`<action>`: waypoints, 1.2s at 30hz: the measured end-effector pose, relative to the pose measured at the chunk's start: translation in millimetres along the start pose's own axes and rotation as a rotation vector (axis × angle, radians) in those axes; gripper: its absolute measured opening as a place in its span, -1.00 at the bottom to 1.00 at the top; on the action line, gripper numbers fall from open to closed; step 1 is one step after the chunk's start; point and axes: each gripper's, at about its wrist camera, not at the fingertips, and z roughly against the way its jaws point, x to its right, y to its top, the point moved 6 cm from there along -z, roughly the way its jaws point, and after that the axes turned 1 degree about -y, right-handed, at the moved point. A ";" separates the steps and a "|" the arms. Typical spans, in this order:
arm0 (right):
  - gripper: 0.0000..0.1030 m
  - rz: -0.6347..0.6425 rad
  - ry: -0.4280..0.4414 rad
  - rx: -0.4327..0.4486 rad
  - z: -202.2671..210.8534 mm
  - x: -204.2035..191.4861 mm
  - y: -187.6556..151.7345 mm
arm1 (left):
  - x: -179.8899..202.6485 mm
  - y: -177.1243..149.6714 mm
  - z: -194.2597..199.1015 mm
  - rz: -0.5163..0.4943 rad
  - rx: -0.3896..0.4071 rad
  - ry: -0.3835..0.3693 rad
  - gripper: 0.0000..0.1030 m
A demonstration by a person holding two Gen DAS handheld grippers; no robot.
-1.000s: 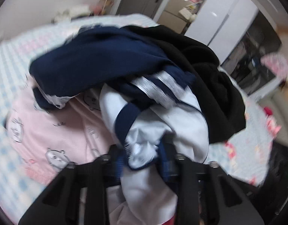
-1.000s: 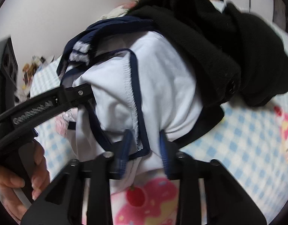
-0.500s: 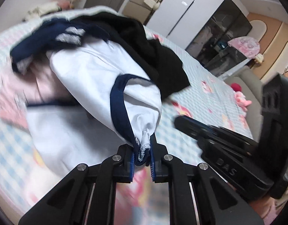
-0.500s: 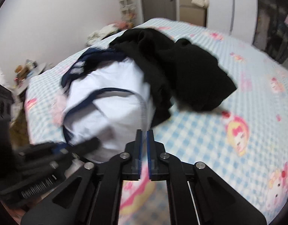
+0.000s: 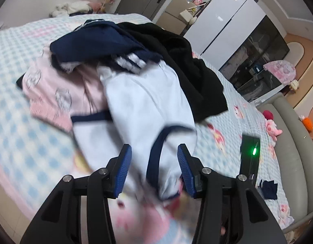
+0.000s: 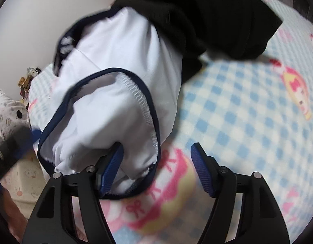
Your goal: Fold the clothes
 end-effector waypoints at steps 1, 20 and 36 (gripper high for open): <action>0.41 -0.016 0.014 -0.013 -7.8 0.9 -1.3 | -1.4 6.5 -11.7 -0.014 -0.020 0.009 0.00; -0.96 0.051 -0.216 0.240 133.6 48.0 -25.5 | 75.1 -32.1 -36.3 -0.167 -0.069 0.127 0.01; -0.59 -0.067 -0.165 0.236 174.1 85.9 -59.9 | 129.8 -41.4 -108.5 -0.469 -0.137 0.348 0.25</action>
